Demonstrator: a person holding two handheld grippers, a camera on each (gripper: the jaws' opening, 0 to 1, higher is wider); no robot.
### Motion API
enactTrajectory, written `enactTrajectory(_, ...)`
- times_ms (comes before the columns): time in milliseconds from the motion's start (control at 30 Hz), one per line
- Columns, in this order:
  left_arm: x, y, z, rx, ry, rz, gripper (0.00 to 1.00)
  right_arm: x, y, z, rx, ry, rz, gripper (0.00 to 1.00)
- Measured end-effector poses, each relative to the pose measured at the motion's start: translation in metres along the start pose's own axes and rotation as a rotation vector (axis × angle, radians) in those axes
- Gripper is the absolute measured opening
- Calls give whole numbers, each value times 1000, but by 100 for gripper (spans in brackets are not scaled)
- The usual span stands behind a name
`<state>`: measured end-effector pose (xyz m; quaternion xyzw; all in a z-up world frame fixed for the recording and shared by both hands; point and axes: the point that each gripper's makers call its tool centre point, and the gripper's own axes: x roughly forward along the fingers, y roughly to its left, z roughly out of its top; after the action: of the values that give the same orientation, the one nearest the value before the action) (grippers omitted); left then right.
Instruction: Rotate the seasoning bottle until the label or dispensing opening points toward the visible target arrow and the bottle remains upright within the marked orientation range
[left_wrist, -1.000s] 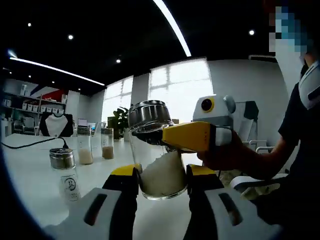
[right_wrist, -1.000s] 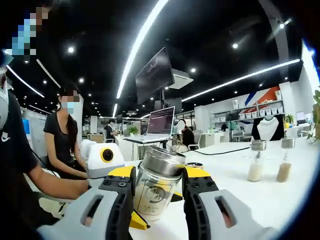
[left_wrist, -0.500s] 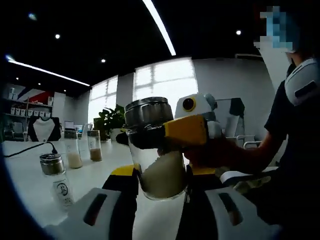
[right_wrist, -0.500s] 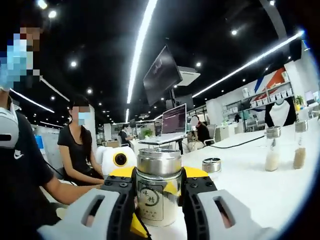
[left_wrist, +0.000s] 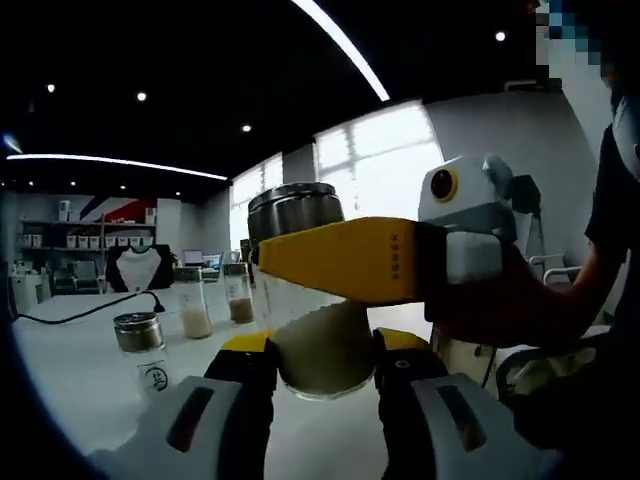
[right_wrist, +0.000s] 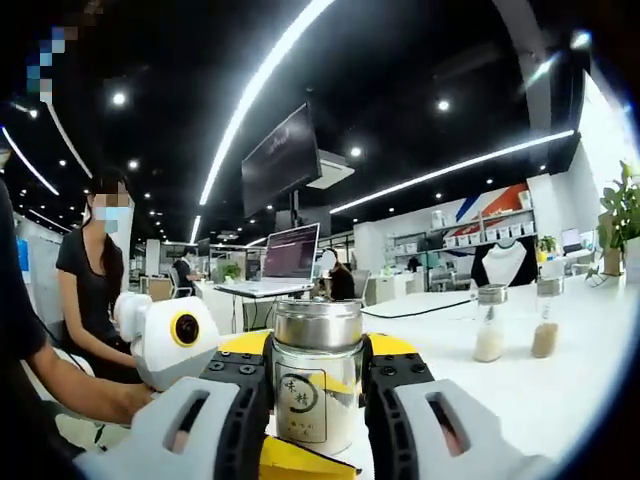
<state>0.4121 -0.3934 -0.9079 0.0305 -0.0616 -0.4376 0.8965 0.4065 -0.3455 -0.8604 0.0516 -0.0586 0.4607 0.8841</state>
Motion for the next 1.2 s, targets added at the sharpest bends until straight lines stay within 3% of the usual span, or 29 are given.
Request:
enactTrajectory(133,0,5,-4,22,17,53,41,4,-2,-4,2,-9,-38,33)
enactTrajectory(233,-1,8,-8,5,30,61,41,6,1,-9,-46,18,-27,33)
enactTrajectory(333,-4,9,-11,-11,49,12,41,7,8,-11,-75,35,31,33)
enactTrajectory(567,-10,1,-7,-57,32,-119,40,5,20,-11,-86,62,149,34)
enactTrajectory(733,-15,-5,-13,-32,62,-185,40,3,25,-19,-38,98,219,34)
enactTrajectory(1033,-17,-2,-22,11,113,-190,40,0,21,-28,23,149,223,33)
enactTrajectory(1200,-11,5,-24,38,115,-114,40,3,13,-28,-7,141,174,32)
